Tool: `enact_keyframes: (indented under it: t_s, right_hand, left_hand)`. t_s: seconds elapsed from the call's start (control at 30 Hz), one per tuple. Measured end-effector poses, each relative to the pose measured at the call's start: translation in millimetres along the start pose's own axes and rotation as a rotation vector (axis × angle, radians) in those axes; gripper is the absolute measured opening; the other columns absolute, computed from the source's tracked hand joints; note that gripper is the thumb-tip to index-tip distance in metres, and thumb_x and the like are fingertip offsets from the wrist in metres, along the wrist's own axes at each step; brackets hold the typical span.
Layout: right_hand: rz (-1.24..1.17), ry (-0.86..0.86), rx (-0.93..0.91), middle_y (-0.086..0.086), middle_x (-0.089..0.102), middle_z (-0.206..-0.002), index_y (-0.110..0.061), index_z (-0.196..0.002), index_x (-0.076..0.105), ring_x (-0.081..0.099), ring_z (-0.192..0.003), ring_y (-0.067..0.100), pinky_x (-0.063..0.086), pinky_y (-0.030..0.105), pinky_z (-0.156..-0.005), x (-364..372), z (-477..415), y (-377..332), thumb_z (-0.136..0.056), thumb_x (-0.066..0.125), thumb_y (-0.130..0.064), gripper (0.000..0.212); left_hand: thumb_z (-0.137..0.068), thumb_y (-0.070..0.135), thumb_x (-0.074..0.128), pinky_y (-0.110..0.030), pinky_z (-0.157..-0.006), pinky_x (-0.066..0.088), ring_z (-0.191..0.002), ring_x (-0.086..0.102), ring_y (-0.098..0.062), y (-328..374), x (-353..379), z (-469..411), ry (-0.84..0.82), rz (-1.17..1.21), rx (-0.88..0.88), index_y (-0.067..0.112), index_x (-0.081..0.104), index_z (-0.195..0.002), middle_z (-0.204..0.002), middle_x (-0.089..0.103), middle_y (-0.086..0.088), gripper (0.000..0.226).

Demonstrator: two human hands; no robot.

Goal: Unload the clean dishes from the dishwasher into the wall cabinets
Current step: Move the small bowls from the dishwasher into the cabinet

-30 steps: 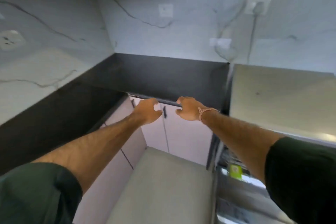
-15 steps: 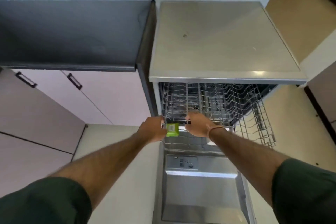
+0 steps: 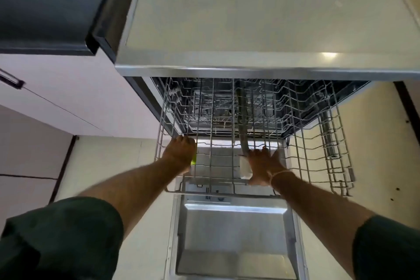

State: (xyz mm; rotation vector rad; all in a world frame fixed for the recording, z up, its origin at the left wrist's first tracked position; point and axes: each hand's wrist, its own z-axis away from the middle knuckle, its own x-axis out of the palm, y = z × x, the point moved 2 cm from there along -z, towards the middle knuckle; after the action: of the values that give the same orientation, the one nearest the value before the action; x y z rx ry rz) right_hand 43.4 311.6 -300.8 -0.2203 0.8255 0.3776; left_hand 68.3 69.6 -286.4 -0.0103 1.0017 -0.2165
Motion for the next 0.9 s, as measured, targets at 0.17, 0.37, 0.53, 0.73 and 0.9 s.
enact_keyframes:
  t_s: [0.17, 0.37, 0.53, 0.73, 0.9]
  right_hand:
    - [0.077, 0.171, -0.034, 0.008, 0.054, -0.133, -0.012, -0.153, 0.01, 0.044, -0.126, 0.031, 0.032, 0.054, -0.104, 14.4, -4.0, 3.2, -0.075, 0.074, -0.039, 0.104]
    - [0.08, 0.251, -0.069, 0.005, 0.06, -0.129, -0.014, -0.151, 0.014, 0.049, -0.119, 0.029, 0.034, 0.047, -0.097, -2.6, 4.5, 2.4, -0.073, 0.071, -0.049, 0.102]
    - [0.036, 0.285, -0.092, 0.005, 0.05, -0.141, -0.019, -0.148, 0.023, 0.043, -0.126, 0.029, 0.028, 0.049, -0.102, -49.0, 33.5, -15.4, -0.074, 0.068, -0.057, 0.095]
    - [-0.092, 0.319, -0.143, 0.004, 0.052, -0.135, -0.024, -0.139, 0.037, 0.057, -0.114, 0.027, 0.046, 0.047, -0.097, -132.5, 84.7, -73.4, -0.073, 0.071, -0.049, 0.079]
    - [-0.137, 0.42, -0.225, 0.005, 0.053, -0.131, -0.02, -0.137, 0.042, 0.057, -0.11, 0.03, 0.051, 0.04, -0.088, -208.3, 140.4, -144.8, -0.069, 0.071, -0.043, 0.077]
  left_hand:
    - [-0.082, 0.006, 0.068, -0.041, -0.107, 0.044, -0.129, 0.047, -0.032, 6.2, 13.9, -11.3, 0.042, 0.041, -0.038, -0.001, 0.042, -0.137, -0.14, 0.048, -0.022, 0.061]
    - [-0.078, 0.015, 0.076, -0.037, -0.104, 0.048, -0.125, 0.047, -0.029, 2.0, 1.8, -0.3, 0.086, 0.112, -0.022, 0.004, 0.049, -0.131, -0.135, 0.049, -0.018, 0.06]
    - [-0.073, 0.028, 0.08, -0.036, -0.102, 0.046, -0.121, 0.046, -0.026, -2.6, -34.7, 33.5, 0.093, 0.19, -0.003, 0.01, 0.055, -0.128, -0.131, 0.049, -0.013, 0.063]
    - [-0.072, 0.032, 0.082, -0.034, -0.089, 0.053, -0.11, 0.054, -0.024, -31.7, -107.2, 101.4, 0.185, 0.347, 0.0, 0.013, 0.052, -0.127, -0.124, 0.052, -0.009, 0.066]
    - [-0.067, 0.038, 0.084, -0.035, -0.089, 0.05, -0.11, 0.052, -0.025, -80.8, -166.4, 182.6, 0.295, 0.392, -0.019, 0.017, 0.044, -0.126, -0.123, 0.051, -0.006, 0.075]
